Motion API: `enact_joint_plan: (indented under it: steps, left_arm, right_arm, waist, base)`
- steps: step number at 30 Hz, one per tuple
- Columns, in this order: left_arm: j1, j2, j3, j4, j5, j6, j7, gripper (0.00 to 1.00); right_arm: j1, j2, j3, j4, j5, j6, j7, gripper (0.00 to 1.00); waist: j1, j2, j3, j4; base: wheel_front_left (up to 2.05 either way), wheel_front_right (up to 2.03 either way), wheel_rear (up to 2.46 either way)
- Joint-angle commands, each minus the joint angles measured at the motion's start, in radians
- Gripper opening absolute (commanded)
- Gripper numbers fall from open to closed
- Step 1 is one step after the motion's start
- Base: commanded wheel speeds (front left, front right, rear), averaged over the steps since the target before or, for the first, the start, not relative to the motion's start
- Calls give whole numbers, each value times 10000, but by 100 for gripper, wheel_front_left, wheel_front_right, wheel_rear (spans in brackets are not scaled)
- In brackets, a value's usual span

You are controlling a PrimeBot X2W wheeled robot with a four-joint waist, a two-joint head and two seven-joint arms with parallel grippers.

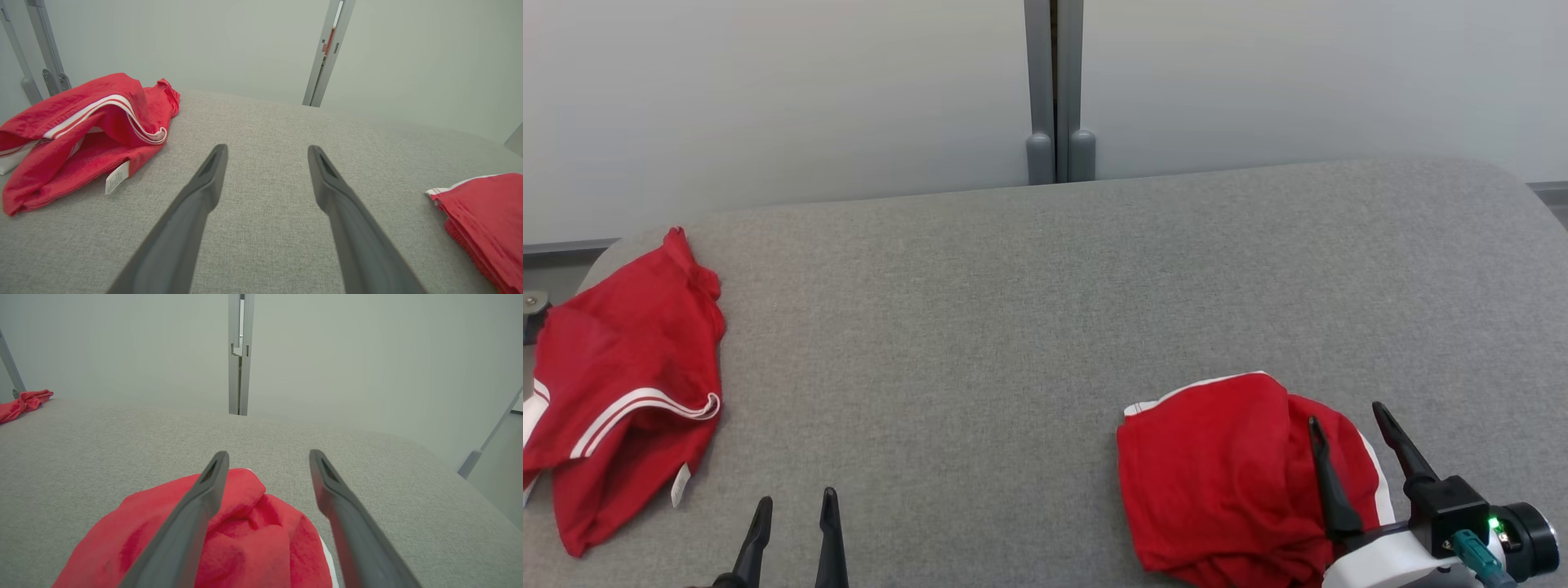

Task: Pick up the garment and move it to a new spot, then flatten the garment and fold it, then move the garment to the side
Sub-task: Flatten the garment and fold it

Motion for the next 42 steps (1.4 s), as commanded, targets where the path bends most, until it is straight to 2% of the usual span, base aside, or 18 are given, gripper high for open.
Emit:
enact_joint_plan:
  steps: [1,22,28,32,35,39,42]
  left_arm:
    - [51,2,-10,38,55,-39,-4,100]
    - [-108,2,-101,97,98,-102,-4,100]
    - [-284,2,-510,190,-9,-221,-4,100]
    - [-486,2,-1447,405,-211,-403,-2,100]
    - [-885,6,-2815,1132,-571,-525,-4,100]
    - [-1798,8,-4816,1992,-1959,-565,445,100]
    - [-2500,26,-5760,2578,-2867,-563,923,100]
  right_arm:
    - [-78,-14,3,-7,60,-14,-31,100]
    - [-81,-14,46,-141,110,-14,-31,100]
    - [-124,-14,43,-244,113,-14,-31,100]
    - [-221,-14,90,-304,100,-14,-31,100]
    - [-320,-13,156,-354,77,-14,-31,100]
    - [-449,-14,223,-419,49,-14,-31,100]
    - [-601,-13,261,-447,37,-14,-31,100]
  waist:
    - [0,0,22,-4]
    - [0,0,184,-223]
    - [0,0,276,-318]
    - [0,0,401,-510]
    - [0,0,538,-730]
    - [0,0,882,-1045]
    - [0,0,1175,-1291]
  base:
    - [0,0,0]
    - [0,0,0]
    - [0,0,0]
    - [0,0,0]
    - [0,0,0]
    - [0,0,0]
    - [0,0,0]
